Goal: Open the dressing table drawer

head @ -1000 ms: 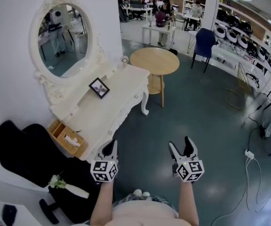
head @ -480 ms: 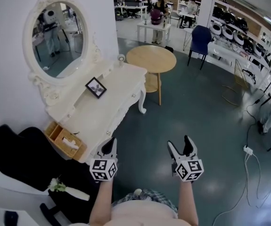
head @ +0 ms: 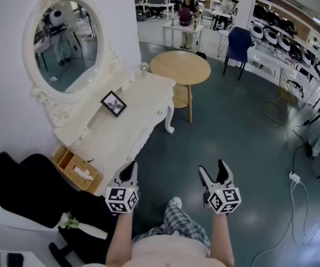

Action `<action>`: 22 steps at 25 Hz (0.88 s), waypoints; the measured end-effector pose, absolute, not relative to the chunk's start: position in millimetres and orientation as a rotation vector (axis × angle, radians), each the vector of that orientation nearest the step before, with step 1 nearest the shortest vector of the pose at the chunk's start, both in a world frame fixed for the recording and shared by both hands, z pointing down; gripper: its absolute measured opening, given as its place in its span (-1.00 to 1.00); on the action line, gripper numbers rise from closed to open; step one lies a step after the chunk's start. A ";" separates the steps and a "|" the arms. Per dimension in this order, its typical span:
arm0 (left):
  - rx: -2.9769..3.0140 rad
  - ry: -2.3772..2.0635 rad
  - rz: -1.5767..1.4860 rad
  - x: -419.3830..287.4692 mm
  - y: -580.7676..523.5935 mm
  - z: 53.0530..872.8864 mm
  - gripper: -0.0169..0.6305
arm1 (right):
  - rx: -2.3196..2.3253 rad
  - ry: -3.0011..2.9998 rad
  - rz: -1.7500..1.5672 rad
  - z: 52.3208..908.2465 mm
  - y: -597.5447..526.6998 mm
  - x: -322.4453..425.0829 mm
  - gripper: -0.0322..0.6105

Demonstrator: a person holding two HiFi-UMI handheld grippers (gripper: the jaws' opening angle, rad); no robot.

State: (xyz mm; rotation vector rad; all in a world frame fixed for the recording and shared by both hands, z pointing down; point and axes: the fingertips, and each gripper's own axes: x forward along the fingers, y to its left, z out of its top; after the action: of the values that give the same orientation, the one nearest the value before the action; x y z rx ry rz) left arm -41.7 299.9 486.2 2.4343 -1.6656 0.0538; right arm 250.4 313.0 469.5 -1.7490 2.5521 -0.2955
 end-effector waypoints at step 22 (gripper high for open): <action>2.209 -1.895 0.074 -81.0 -18.6 544.7 -0.86 | -1.522 2.681 -0.316 512.5 -55.0 212.0 0.29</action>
State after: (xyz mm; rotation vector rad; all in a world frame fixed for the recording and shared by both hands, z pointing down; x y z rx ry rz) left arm -81.0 -18.6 544.7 2.2090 -1.8953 0.0744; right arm 212.0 -55.0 512.5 -1.5217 2.6813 -0.3159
